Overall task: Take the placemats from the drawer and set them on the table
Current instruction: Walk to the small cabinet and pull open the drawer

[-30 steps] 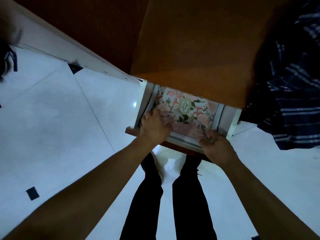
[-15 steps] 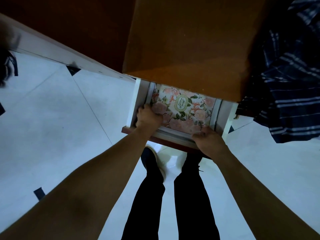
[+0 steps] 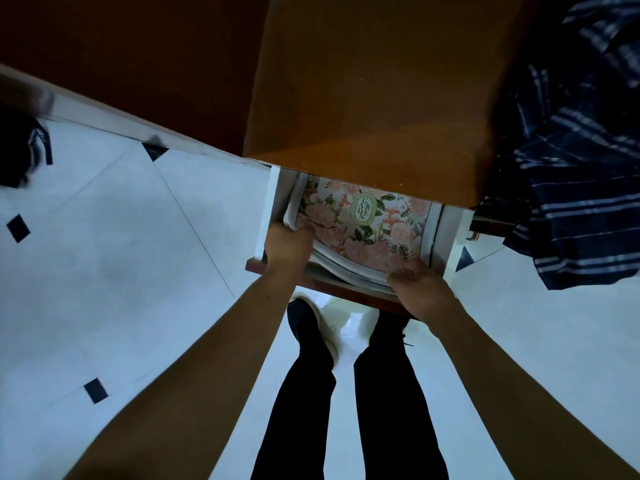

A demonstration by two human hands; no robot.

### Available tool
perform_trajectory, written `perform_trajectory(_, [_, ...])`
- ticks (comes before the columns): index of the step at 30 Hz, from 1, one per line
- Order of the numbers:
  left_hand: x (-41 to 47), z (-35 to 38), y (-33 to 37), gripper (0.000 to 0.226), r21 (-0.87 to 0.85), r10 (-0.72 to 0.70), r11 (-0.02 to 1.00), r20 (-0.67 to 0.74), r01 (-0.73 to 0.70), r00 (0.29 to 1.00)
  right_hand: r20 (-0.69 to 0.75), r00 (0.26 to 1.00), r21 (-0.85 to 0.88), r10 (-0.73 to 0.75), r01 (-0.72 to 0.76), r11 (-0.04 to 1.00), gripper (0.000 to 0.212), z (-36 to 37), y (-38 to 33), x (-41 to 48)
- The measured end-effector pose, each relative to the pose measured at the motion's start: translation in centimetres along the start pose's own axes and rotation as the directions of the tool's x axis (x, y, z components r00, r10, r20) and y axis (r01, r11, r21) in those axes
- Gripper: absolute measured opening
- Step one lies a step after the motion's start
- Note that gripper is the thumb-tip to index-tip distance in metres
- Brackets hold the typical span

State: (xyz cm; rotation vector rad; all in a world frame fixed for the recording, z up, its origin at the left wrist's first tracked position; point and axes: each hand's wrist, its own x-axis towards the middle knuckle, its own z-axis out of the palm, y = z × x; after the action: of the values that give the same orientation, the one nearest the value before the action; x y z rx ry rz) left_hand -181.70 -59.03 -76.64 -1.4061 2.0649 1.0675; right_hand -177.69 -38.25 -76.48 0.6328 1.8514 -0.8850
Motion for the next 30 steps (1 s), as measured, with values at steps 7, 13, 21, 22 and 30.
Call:
perform_trajectory(7, [-1.4,-3.6,0.6,0.028,-0.388,-0.035,0.908,0.311,0.161,0.950,-0.035,0.999,0.253,0.028,-0.018,0.967,0.039,0.3,-0.1,-0.7])
perform_trajectory(13, [-3.1,-6.5,-1.4,0.019,-0.668,0.027,0.717,0.309,0.197,0.951,-0.062,0.991,0.335,0.116,-0.089,0.938,0.056,-0.2,-0.1,-1.3])
perform_trajectory(21, [-5.8,-9.6,-5.9,0.018,-0.241,0.041,0.970,0.283,0.030,0.958,-0.062,0.962,0.566,0.265,-0.184,0.803,0.020,-1.8,1.1,-5.2])
perform_trajectory(22, [-6.4,-9.9,-6.1,0.025,-0.163,0.050,0.987,0.277,-0.005,0.959,-0.091,0.965,0.544,0.245,-0.158,0.824,0.020,-2.0,1.1,-6.1])
perform_trajectory(30, [-13.4,-15.7,-4.7,0.026,-0.189,0.110,0.980,0.263,-0.061,0.959,-0.190,0.978,0.359,0.087,-0.013,0.933,0.022,-3.7,-0.7,-16.4])
